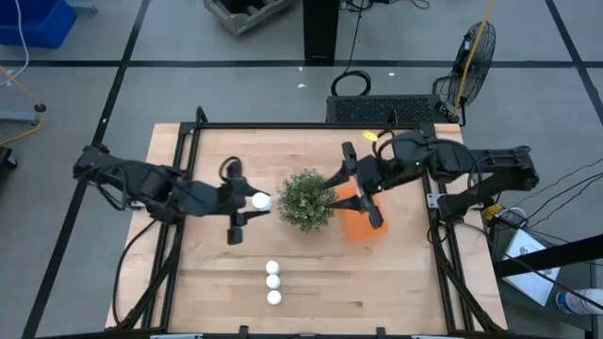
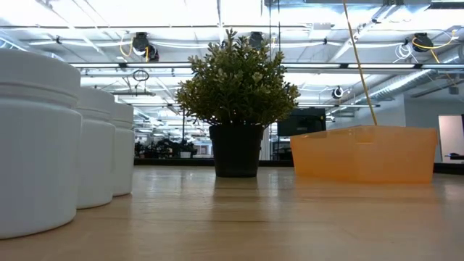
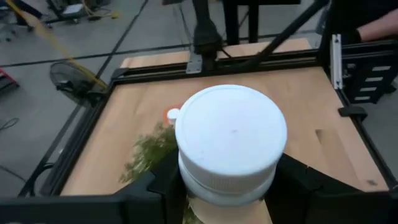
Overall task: Pick and place pill bottles into a basket
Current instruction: Put the white medicine bottle into the orange bin
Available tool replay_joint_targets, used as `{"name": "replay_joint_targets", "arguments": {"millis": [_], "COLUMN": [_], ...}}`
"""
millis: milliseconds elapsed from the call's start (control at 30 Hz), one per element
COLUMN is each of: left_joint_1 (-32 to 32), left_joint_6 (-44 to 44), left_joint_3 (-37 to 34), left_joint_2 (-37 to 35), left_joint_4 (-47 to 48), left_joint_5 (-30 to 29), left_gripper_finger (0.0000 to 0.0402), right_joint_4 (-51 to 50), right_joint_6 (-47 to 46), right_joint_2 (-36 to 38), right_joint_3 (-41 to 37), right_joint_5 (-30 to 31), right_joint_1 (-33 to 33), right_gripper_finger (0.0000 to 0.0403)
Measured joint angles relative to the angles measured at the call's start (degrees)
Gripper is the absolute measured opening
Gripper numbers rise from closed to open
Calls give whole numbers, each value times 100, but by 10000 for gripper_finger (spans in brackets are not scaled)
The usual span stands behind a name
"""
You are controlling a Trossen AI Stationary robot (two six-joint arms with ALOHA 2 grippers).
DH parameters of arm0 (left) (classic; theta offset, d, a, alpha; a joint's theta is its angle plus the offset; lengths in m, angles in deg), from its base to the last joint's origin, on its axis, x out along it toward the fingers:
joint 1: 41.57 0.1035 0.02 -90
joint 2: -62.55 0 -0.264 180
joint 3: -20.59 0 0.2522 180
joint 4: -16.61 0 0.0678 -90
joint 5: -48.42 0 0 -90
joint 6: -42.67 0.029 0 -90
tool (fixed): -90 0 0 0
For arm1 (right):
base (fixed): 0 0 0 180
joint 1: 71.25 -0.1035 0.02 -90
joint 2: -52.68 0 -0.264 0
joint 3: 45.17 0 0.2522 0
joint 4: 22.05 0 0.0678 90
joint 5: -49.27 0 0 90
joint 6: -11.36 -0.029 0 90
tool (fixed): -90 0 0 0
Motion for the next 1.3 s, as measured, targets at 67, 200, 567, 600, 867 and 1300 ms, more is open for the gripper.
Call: {"name": "replay_joint_targets", "arguments": {"millis": [67, 200, 567, 600, 867, 1300], "left_joint_1": [144, 450, 1108, 1146, 1270, 1335], "left_joint_6": [111, 184, 286, 251, 66, -274], "left_joint_3": [177, 707, 2002, 2037, 2100, 2095], "left_joint_2": [277, 866, 1642, 1644, 1642, 1657], "left_joint_4": [-103, -155, -124, -116, 143, 929], "left_joint_5": [174, 426, 1441, 1536, 1902, 1849], "left_gripper_finger": [169, 169, 169, 169, 169, 169], "right_joint_4": [-53, -146, -299, -331, -675, -1159], "right_joint_6": [50, 122, 415, 419, 93, -429], "right_joint_2": [-181, -430, -409, -407, -414, -872], "right_joint_3": [287, 489, 492, 492, 492, 490], "right_joint_5": [-11, -3, 455, 452, 411, -177], "right_joint_1": [0, 20, 186, 207, 434, 669], "right_gripper_finger": [195, 217, 238, 238, 239, 239]}}
